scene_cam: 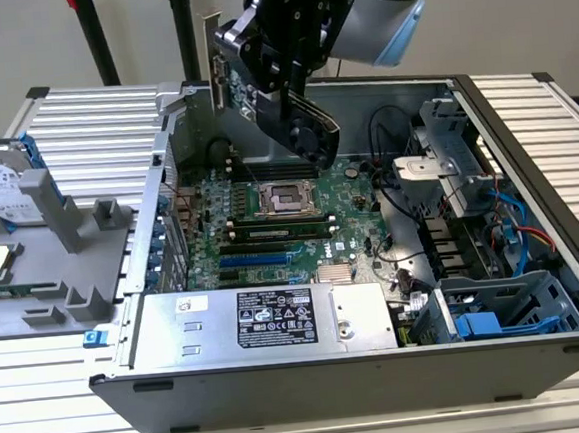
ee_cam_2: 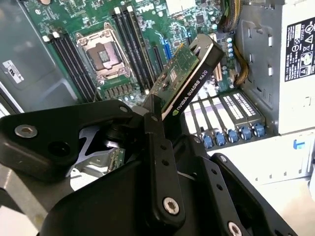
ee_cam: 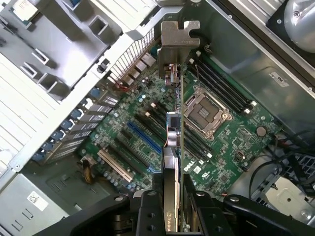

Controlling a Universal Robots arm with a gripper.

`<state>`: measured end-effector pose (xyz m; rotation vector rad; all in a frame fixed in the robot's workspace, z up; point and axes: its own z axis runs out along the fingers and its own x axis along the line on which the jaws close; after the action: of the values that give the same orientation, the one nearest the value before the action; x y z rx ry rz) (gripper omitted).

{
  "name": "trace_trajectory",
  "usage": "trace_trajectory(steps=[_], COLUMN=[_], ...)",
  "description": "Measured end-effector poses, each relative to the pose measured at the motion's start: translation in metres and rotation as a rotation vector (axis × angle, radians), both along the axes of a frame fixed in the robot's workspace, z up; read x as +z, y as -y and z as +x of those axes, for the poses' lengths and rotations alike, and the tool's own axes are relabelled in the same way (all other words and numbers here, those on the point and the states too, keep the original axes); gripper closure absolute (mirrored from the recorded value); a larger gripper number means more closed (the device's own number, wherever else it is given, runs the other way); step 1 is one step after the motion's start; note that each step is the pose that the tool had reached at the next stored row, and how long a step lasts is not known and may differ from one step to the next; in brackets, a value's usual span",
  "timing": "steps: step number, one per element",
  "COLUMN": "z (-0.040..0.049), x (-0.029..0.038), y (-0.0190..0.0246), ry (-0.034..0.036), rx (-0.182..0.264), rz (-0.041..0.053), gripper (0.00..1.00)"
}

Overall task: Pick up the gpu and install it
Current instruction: 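Insert the gpu into the slot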

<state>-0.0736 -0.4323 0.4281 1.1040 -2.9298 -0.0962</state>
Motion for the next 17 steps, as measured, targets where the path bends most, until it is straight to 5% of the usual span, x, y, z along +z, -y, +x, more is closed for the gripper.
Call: trace_trajectory(steps=[17], z=[0.0000], x=[0.0000], y=[0.0000], ry=[0.0000], rx=[0.157], rz=[-0.0001], gripper=[1.00])
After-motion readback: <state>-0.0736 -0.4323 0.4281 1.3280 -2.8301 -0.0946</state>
